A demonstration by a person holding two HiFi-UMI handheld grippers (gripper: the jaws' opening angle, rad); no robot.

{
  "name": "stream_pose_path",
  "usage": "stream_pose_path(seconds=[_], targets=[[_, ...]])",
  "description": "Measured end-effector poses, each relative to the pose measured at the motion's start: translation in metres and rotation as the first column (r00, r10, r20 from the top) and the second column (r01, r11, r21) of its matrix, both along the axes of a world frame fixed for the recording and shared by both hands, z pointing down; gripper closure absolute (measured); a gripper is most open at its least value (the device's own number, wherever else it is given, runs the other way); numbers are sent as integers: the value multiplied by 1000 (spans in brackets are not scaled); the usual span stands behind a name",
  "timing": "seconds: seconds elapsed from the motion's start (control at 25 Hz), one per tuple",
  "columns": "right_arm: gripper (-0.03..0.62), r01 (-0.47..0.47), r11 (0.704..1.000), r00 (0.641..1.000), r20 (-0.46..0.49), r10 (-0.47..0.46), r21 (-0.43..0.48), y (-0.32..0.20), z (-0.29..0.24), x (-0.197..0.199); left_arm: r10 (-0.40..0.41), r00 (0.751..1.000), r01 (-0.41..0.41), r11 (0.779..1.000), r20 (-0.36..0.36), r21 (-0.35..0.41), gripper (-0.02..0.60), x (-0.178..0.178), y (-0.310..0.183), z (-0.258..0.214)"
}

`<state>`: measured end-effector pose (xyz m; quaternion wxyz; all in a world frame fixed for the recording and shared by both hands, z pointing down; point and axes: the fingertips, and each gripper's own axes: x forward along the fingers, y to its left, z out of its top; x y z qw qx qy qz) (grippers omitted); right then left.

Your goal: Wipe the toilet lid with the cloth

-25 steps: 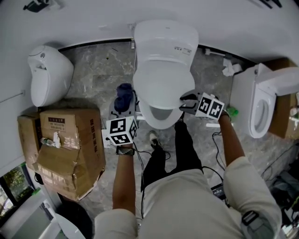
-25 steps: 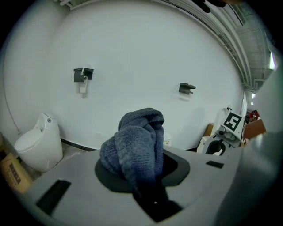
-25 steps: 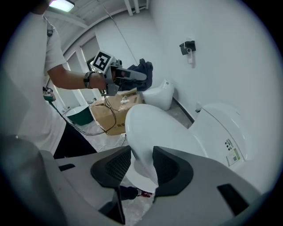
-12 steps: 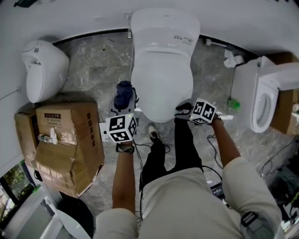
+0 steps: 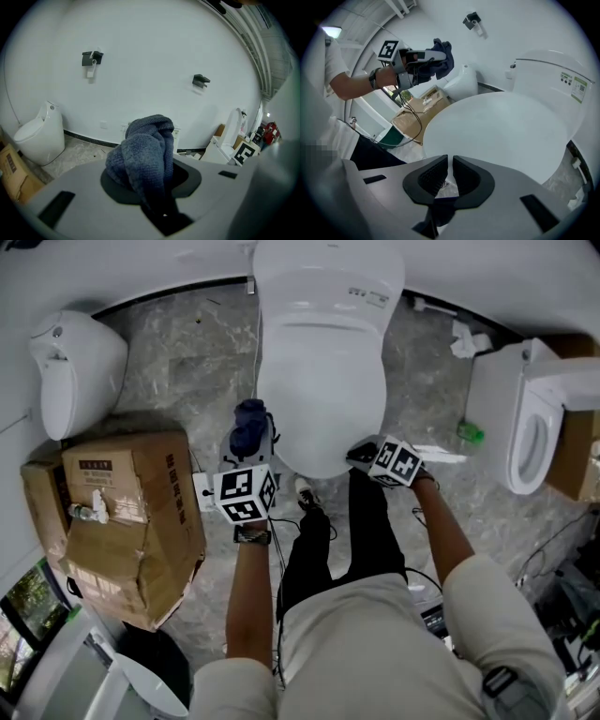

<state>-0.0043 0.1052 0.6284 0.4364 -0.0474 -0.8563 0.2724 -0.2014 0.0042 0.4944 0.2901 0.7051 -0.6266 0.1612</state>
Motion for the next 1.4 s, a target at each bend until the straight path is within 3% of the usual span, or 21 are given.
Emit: stream_pose_path(seconds=[0.12, 0.4, 0.88, 1.4], targets=[[541, 28, 1000, 999, -44, -28, 8, 7, 13, 0, 4, 1000, -4, 1000, 3, -12, 472, 0, 3, 8], [535, -25, 1000, 995, -92, 27, 18, 20, 41, 1, 13, 1000, -13, 999, 1, -31, 472, -2, 8, 22], [528, -9, 1000, 979, -205, 9, 0, 34, 85, 5, 36, 999, -37, 997, -15, -61, 472, 4, 12, 44], [522, -47, 999, 967, -250, 42, -15, 47, 114, 1, 35, 999, -36, 994, -14, -107, 472, -8, 21, 66]])
